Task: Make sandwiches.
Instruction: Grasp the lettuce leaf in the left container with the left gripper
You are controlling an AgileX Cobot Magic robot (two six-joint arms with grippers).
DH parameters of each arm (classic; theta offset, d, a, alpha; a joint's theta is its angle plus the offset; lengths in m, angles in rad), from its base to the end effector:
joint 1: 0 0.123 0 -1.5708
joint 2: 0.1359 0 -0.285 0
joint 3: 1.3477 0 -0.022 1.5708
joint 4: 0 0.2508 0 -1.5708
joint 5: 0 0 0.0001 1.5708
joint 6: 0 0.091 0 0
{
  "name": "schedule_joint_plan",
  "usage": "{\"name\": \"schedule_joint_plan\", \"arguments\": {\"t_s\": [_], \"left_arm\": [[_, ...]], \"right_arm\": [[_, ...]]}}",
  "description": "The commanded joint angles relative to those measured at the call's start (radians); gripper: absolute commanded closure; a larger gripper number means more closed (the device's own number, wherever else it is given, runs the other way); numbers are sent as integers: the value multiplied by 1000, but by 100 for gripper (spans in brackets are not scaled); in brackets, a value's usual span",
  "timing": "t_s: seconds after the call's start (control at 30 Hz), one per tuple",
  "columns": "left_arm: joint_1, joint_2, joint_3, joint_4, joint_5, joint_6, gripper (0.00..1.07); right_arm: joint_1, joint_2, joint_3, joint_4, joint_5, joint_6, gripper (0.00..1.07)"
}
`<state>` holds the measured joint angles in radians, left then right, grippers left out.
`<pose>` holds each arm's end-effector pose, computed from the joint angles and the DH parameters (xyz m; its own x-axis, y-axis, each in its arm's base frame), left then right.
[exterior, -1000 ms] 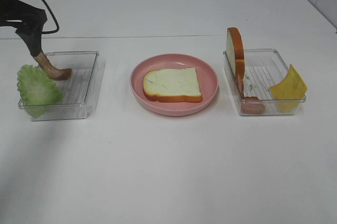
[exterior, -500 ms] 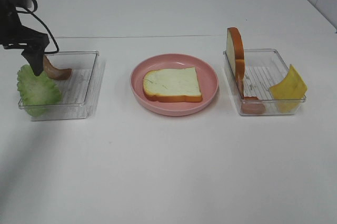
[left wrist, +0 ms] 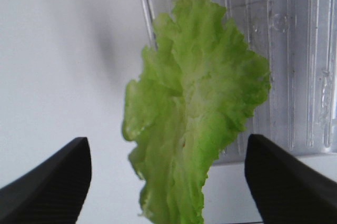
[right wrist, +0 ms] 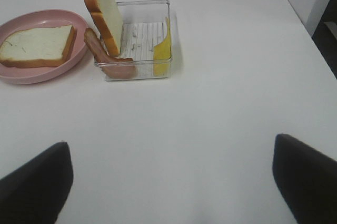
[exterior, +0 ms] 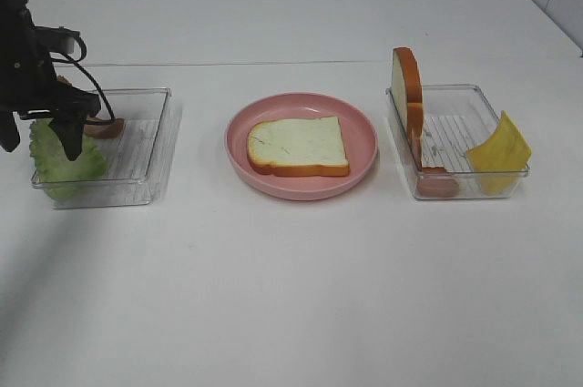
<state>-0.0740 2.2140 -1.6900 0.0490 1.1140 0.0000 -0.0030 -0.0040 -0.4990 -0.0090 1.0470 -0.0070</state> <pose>0.4377 -0.0284 0.1487 -0.9952 0.0954 -0.0195 0.0945 0.9945 0.0444 -0.0048 -0.0007 0.2781 -0.4411 -0.0102 -0.8974 0.0049 0.9999 -0.0138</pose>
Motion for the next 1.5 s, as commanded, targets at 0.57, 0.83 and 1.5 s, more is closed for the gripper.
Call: {"name": "schedule_joint_plan", "arguments": {"t_s": [0.57,0.83,1.5], "left_arm": [[-4,-4,6,-39,-15,12,75],[-4,-8,6,-41,-15,9,77],[-4,-48,6,-39,14,30,107]], "right_arm": [[-2,-23,-2,3,3,7,9],[-2,-23,-2,3,3,7,9],[-2,-23,-2,3,3,7,9]]}}
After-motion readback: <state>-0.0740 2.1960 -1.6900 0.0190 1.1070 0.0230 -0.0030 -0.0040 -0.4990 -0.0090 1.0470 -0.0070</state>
